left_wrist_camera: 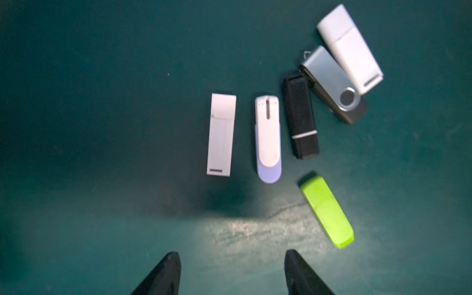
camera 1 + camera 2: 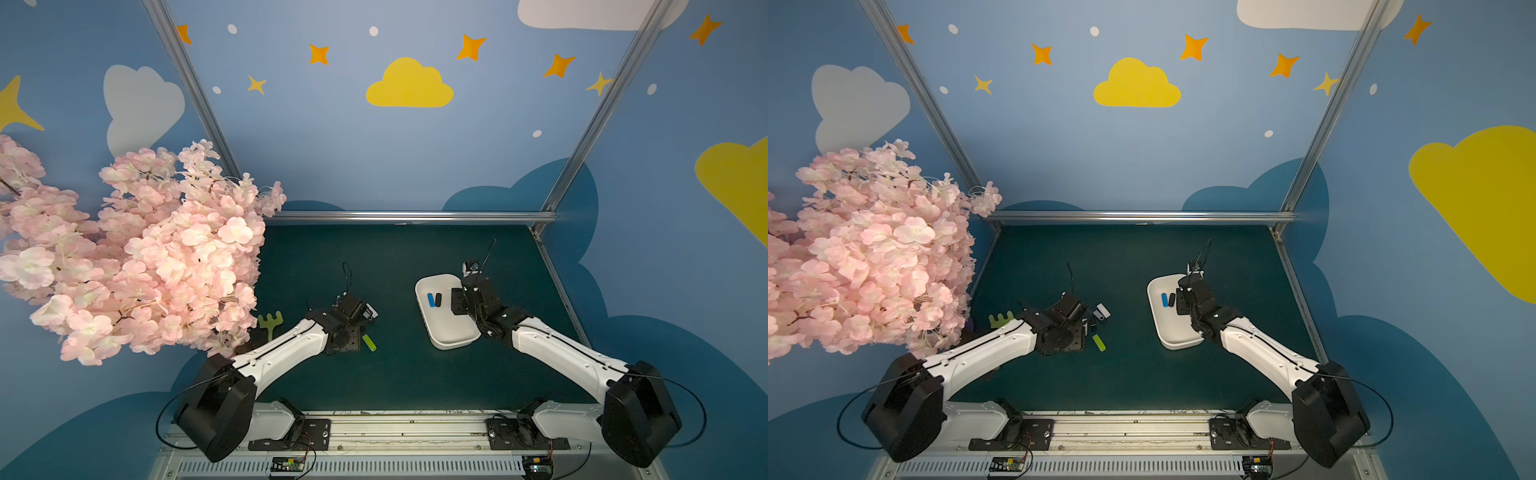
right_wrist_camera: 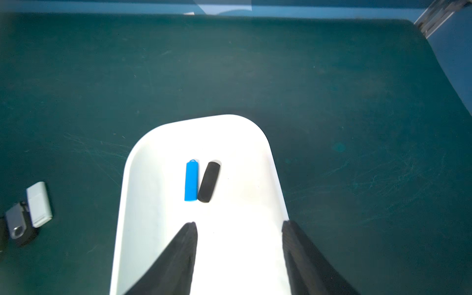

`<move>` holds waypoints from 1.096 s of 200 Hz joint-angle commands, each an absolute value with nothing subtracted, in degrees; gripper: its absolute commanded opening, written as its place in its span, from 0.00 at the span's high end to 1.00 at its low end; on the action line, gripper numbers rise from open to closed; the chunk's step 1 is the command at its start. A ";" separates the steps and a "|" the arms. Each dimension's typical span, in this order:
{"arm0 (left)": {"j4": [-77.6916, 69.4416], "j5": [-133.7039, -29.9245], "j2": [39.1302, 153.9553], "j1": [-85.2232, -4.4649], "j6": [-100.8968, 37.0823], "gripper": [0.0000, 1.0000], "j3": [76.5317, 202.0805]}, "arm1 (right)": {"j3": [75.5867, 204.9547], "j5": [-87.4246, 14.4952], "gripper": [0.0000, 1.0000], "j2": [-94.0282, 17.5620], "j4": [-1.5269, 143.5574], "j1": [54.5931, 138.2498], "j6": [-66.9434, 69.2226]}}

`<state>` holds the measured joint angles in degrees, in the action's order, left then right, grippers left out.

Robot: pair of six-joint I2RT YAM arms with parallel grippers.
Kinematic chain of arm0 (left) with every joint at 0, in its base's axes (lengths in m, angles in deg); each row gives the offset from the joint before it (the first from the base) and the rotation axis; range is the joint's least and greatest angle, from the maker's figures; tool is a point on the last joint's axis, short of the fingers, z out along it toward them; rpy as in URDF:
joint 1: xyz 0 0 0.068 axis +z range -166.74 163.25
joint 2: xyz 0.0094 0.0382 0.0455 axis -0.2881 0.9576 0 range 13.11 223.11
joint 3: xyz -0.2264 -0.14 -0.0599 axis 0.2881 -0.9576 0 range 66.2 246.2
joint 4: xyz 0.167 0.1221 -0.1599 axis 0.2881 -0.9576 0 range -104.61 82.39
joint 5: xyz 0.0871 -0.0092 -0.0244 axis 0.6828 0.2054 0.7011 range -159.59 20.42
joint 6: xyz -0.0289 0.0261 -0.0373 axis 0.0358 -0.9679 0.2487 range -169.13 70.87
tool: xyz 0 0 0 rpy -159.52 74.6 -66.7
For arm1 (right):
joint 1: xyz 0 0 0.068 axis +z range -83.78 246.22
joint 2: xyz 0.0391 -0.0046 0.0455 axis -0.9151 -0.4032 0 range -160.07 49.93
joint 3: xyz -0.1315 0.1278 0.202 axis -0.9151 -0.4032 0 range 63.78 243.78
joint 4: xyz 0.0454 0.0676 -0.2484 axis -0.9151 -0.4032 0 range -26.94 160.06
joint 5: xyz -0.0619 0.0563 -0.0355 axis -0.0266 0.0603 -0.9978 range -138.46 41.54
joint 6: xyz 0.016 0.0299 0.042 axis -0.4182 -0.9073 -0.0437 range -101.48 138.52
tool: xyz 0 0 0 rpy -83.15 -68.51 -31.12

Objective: Put the usb flash drive into the storage box
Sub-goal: Pick up the USB flash from the center of the board.

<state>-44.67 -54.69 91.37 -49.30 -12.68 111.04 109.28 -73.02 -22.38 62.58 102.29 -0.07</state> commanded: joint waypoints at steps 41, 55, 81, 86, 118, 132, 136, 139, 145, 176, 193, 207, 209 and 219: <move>-37.93 -61.43 99.84 -42.21 -17.31 0.37 115.14 | 109.42 -73.12 0.43 -20.66 64.66 102.65 0.55; -38.69 -62.69 101.66 -41.28 -18.92 0.39 116.62 | 109.77 -73.17 0.43 -21.06 64.28 102.63 0.34; -38.97 -62.97 103.01 -39.35 -19.76 0.47 117.36 | 110.96 -73.08 0.44 -22.20 62.88 102.61 0.33; -38.62 -63.58 103.16 -38.99 -19.99 0.47 117.31 | 111.19 -73.08 0.44 -22.45 62.64 102.65 0.25; -38.90 -63.34 104.82 -38.45 -20.48 0.55 117.88 | 111.59 -72.90 0.44 -23.24 62.42 102.61 0.23; -38.72 -63.44 105.55 -38.05 -20.81 0.55 118.05 | 111.66 -72.72 0.44 -23.61 62.43 102.61 0.19; -38.72 -63.48 105.80 -37.99 -20.83 0.55 118.18 | 111.68 -72.64 0.45 -23.69 62.42 102.68 0.18; -38.72 -63.44 106.01 -37.93 -20.88 0.55 118.27 | 111.75 -72.68 0.45 -23.76 62.44 102.67 0.16; -38.72 -63.52 106.48 -37.93 -20.96 0.55 118.53 | 111.77 -72.56 0.45 -23.84 62.35 102.68 0.24; -39.39 -63.02 109.04 -37.93 -21.52 0.58 119.96 | 111.94 -72.94 0.45 -24.40 62.31 102.69 0.24; -40.26 -61.46 110.14 -37.89 -21.50 0.59 120.80 | 112.03 -72.90 0.45 -24.83 62.24 102.69 0.26; -40.50 -61.20 110.71 -37.92 -21.53 0.60 121.13 | 112.38 -72.91 0.45 -25.20 61.95 102.70 0.26; -40.53 -61.20 110.77 -37.82 -21.49 0.61 121.13 | 112.41 -72.90 0.45 -25.21 61.90 102.69 0.25; -40.63 -61.02 111.09 -37.86 -21.43 0.64 121.18 | 112.56 -72.95 0.46 -25.41 61.80 102.69 0.32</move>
<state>-39.62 -61.88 109.49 -38.13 -20.77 120.61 110.35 -72.87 -24.68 62.47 102.45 0.35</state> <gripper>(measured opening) 0.385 0.548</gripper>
